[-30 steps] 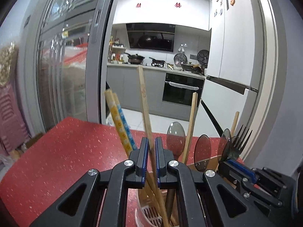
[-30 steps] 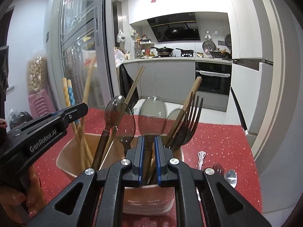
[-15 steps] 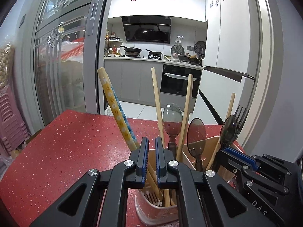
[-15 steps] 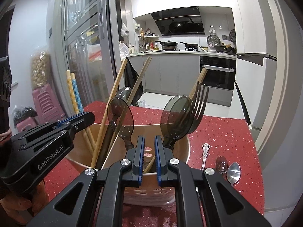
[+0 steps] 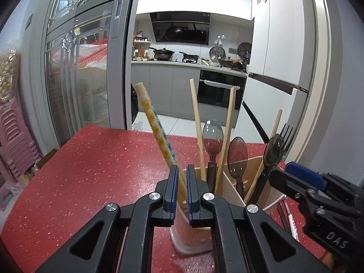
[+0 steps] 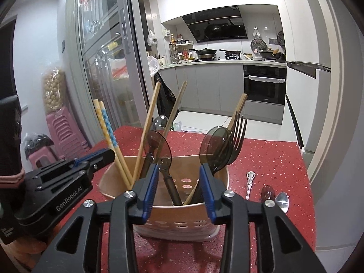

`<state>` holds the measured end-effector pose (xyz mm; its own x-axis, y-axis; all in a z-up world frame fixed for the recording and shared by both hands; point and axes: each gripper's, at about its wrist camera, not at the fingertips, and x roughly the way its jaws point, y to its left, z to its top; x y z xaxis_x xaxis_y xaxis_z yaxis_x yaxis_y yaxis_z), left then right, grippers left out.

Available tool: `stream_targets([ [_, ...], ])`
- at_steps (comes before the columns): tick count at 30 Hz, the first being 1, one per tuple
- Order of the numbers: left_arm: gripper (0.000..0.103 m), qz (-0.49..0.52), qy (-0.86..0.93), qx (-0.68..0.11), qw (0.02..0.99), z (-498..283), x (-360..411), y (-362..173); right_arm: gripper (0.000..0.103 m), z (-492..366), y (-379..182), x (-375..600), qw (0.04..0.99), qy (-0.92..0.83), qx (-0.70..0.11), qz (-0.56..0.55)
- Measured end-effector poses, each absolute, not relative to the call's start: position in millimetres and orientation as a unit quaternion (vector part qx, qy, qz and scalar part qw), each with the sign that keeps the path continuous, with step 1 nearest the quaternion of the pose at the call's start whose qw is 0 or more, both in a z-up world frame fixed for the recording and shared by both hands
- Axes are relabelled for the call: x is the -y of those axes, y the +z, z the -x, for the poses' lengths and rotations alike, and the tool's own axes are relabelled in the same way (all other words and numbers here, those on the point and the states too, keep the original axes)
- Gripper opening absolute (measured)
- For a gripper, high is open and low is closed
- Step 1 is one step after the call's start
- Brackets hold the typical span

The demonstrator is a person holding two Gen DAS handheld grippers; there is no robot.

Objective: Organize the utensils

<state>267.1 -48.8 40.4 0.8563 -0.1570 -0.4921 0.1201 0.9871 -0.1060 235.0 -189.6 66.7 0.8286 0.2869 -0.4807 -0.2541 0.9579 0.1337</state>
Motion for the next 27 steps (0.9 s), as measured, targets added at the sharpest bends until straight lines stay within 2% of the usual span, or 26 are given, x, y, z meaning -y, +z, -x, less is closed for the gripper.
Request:
stream_targets([
  [5,0.031,0.040,-0.066,-0.278,0.958,-256,44,43,0.057,-223,74,191,0.955,0.141,-0.260,-0.036],
  [19,0.031,0.018,-0.055,-0.326,0.944,-204,38,34,0.078,-176,67,199,0.940,0.115,-0.315,-0.065],
  [27,0.031,0.020,-0.049,-0.345,0.937,-174,19,19,0.079,-148,52,197,0.930,0.100,-0.346,-0.073],
])
